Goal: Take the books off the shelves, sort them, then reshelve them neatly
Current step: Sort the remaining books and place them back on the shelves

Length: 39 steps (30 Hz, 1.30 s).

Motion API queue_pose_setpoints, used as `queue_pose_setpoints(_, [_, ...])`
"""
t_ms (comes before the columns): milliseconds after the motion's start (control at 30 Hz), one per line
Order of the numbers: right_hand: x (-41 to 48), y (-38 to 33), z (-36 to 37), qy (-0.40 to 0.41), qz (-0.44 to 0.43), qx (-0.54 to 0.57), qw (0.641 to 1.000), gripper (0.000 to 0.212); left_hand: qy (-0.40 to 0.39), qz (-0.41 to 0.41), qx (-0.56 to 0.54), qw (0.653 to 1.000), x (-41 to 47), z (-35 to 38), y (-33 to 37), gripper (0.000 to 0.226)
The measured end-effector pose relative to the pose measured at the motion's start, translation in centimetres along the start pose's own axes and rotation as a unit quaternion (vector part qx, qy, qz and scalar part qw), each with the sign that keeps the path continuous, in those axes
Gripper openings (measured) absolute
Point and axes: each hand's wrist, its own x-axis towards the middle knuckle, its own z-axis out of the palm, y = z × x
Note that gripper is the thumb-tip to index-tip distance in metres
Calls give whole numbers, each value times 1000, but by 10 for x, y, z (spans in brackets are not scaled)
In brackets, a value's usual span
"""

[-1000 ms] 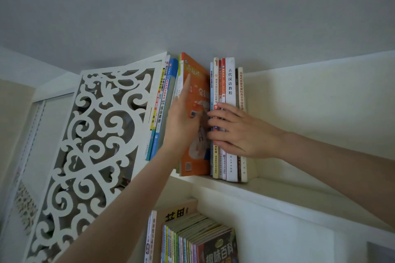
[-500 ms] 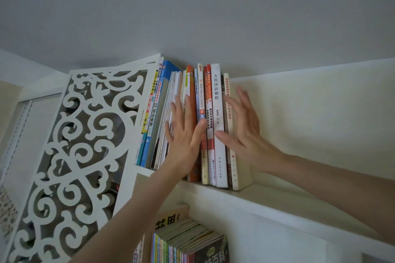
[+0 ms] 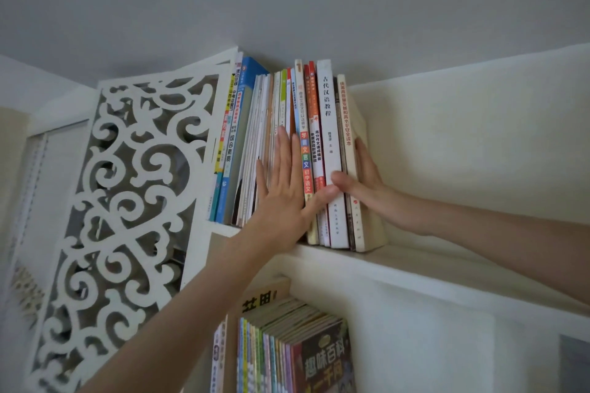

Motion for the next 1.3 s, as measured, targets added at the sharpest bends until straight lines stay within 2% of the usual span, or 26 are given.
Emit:
queue_pose_setpoints(100, [-2,-2,0,4,-6,22,1000,125,15,19,-35,999,-10,4,8,83])
queue_pose_setpoints(167, [-2,-3,8,16,7,11,1000,124,4,1,-46,999,-7,6,6,80])
queue_pose_setpoints(333, [-4,-16,11,13,29,-1,1000,118,11,-16,16,1000,-4,3,3,83])
queue_pose_setpoints(467, [-21,-30,0,-5,72,14,997,117,-25,-22,-86,996,-9,-6,2,81])
queue_pose_setpoints(600, [-34,-23,-10,-85,107,-21,990,123,-37,-2,-132,991,-25,-6,-9,73])
queue_pose_setpoints(667, [-30,-16,-6,-106,98,-34,989,134,-48,2,-129,990,-26,-5,-13,72])
queue_pose_setpoints(800, [-24,-17,-7,-125,91,-66,986,137,-59,-15,-81,995,-24,-7,-12,71])
queue_pose_setpoints(900, [-28,-29,-6,-106,98,-63,987,141,-73,-29,-67,995,-24,-11,-7,74])
queue_pose_setpoints(1067, [-51,-42,-14,-91,141,-66,984,124,-26,-21,-152,988,-38,-10,7,78])
queue_pose_setpoints(1167, [-70,-51,-22,-81,144,-59,984,117,-14,43,-141,989,-42,-2,27,74])
queue_pose_setpoints(1233, [-82,-55,-27,-77,148,-42,985,111,-22,43,-111,993,-38,5,38,69])
queue_pose_setpoints(1300, [-95,-57,-36,-110,158,-44,980,100,-2,21,-72,997,-35,13,46,71])
